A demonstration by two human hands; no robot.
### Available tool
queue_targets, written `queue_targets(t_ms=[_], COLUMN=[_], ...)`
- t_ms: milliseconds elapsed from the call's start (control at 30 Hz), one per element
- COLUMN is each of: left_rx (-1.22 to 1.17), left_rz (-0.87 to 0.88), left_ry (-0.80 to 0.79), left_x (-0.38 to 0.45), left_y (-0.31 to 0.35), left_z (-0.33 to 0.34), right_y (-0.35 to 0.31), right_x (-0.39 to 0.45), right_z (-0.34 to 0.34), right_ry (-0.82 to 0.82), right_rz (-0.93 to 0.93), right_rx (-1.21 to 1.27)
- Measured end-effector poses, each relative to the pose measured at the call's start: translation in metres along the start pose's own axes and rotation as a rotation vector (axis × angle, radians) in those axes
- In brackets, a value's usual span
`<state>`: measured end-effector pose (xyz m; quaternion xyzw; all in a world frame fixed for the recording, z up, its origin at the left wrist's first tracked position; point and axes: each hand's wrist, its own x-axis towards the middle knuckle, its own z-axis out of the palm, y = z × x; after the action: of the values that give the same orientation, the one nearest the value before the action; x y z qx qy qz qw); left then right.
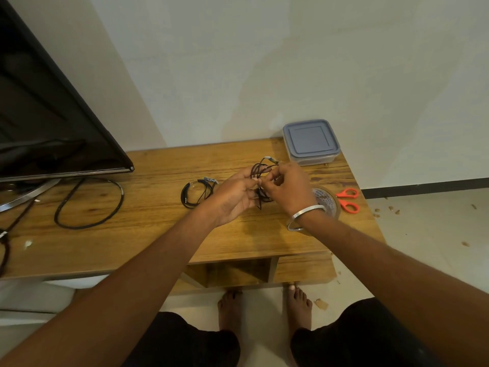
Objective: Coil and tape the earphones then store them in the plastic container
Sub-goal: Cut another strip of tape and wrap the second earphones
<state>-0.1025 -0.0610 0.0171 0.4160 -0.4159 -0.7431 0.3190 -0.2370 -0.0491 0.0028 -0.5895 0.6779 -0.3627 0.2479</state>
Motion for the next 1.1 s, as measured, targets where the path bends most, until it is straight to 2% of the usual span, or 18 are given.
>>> queue_targets(t_ms=[167,533,733,967,1100], left_rx=[-0.027,-0.032,-0.012,-0.075,-0.102], left_rz=[-0.003,-0.007,0.011,0.044,0.056], left_ry=[0.004,-0.002,0.001,0.078,0.089], left_x=[0.0,-0.003,-0.004,-0.003,-0.004], left_y=[-0.001,-0.002,-0.008,-0.008,-0.008], left_z=[0.001,-0.004,-0.009,-0.014,-0.02], right_y=[-0.004,-0.009,-0.006,-0.015,-0.017], right_x=[-0.005,-0.005,-0.001,0.005,0.007], right_z=[-0.001,-0.002,-0.001,-0.004,-0.007], right_ry=[-0.051,-0.313,-0.295,-0.348,-0.356], right_rz=[-0.029,0.087,0.091,0.069,-0.063], right_rx=[0.0,0.257,0.304,0.332,0.257])
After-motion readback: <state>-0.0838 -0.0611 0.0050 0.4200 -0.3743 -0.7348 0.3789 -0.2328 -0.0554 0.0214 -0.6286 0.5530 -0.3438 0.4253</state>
